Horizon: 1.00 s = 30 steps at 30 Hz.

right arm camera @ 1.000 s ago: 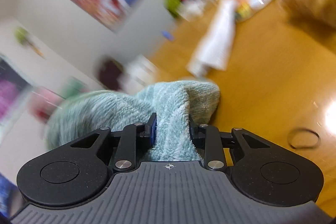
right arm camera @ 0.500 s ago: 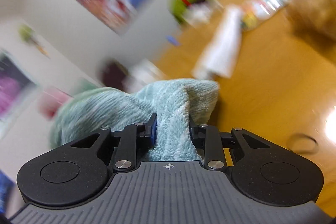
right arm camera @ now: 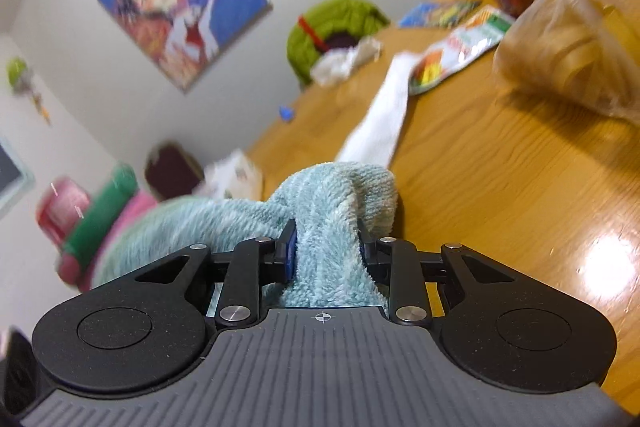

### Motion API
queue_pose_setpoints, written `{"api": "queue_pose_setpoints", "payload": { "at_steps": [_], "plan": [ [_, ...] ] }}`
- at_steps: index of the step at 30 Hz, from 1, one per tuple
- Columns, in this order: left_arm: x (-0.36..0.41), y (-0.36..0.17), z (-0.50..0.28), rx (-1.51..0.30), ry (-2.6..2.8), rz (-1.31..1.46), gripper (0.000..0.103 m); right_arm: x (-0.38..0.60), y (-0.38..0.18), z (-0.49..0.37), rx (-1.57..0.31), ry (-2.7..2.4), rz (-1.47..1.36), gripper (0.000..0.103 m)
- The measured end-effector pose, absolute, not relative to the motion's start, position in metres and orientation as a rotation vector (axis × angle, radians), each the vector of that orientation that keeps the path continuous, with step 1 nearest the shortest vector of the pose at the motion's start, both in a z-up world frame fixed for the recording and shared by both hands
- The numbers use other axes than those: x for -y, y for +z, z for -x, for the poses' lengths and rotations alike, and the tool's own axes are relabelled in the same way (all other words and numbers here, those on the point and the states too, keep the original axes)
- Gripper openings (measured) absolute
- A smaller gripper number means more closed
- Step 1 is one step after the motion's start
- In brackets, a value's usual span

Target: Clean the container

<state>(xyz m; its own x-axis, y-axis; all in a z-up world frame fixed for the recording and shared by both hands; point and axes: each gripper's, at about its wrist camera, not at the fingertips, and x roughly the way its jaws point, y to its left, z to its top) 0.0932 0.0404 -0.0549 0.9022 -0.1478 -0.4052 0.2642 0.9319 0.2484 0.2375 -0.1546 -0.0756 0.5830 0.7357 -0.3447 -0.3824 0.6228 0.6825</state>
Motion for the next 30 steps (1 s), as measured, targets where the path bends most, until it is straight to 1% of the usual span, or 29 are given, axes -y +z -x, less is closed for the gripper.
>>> {"api": "queue_pose_setpoints", "payload": {
  "at_steps": [4,7,10,16,22,26,30],
  "plan": [
    [-0.034,-0.049,-0.076,-0.390,-0.235,-0.352,0.078,0.162,-0.076,-0.240,-0.615,0.723,-0.690,0.030],
    [-0.027,-0.051,-0.068,-0.385,-0.241,-0.400,0.076,0.156,-0.078,-0.245,-0.630,0.758,-0.717,0.031],
    [-0.027,-0.052,-0.066,-0.376,-0.233,-0.405,0.075,0.145,-0.081,-0.244,-0.663,0.773,-0.684,0.031],
    [-0.039,-0.057,-0.084,-0.332,-0.211,-0.378,0.073,0.135,-0.077,-0.240,-0.693,0.793,-0.616,0.031],
    [-0.051,-0.057,-0.094,-0.322,-0.247,-0.320,0.076,0.136,-0.067,-0.231,-0.734,0.816,-0.491,0.031],
    [-0.050,-0.059,-0.092,-0.313,-0.246,-0.316,0.075,0.132,-0.074,-0.231,-0.774,0.789,-0.443,0.032],
    [-0.051,-0.059,-0.092,-0.311,-0.246,-0.316,0.075,0.117,-0.082,-0.231,-0.807,0.732,-0.335,0.032]
  ]
}}
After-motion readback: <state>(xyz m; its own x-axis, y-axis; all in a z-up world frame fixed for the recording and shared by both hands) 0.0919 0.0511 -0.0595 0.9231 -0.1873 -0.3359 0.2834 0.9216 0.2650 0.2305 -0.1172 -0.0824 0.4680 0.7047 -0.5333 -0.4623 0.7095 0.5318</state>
